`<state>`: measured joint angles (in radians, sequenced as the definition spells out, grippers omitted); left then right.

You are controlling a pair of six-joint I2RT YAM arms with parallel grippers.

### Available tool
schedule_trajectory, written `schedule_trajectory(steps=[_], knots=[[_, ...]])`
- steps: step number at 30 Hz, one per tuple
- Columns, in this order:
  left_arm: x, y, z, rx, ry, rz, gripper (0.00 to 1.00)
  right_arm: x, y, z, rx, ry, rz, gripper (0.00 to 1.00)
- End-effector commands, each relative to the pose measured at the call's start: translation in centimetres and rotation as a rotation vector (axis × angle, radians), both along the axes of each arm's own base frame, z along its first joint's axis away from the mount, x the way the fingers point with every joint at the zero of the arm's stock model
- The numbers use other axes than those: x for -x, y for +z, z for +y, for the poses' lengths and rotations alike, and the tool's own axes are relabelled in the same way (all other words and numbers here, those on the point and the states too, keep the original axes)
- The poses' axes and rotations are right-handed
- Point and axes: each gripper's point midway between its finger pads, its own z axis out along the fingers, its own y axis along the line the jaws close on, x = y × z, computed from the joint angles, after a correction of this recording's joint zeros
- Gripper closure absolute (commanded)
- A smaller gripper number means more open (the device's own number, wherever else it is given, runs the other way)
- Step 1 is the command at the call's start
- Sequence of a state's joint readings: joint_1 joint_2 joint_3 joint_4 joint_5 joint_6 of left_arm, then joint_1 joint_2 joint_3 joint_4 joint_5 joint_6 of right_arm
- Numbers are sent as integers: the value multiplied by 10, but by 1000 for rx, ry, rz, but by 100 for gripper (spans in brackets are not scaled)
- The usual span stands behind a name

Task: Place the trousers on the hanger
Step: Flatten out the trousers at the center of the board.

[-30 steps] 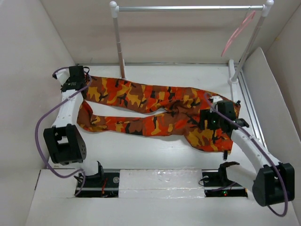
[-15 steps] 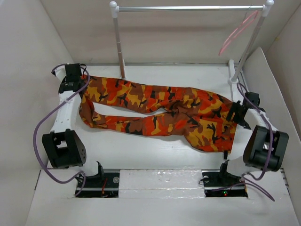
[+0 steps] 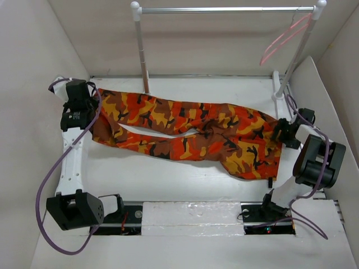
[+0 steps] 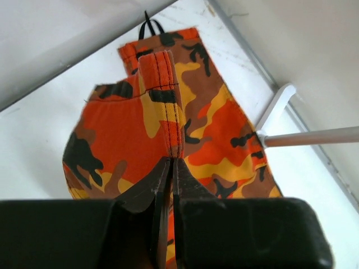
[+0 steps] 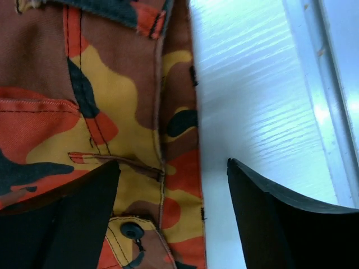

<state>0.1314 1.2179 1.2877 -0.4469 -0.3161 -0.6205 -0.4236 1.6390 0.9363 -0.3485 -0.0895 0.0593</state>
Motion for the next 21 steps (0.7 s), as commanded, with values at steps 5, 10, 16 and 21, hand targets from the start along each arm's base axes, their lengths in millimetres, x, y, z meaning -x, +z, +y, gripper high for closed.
schedule_trajectory(steps=[5, 10, 16, 21], knots=[[8, -16, -7, 18, -38, 13, 100, -49, 31, -9, -63, 169, -272, 15], [6, -19, -15, 50, -68, -7, 100, -68, 23, -4, -111, 214, -291, 17], [-3, -13, -18, 74, -71, -53, 100, -73, 20, -10, -127, 166, -297, 27], [-3, -11, -15, 62, -61, -40, 100, -73, 76, -29, -27, 62, -389, 89]])
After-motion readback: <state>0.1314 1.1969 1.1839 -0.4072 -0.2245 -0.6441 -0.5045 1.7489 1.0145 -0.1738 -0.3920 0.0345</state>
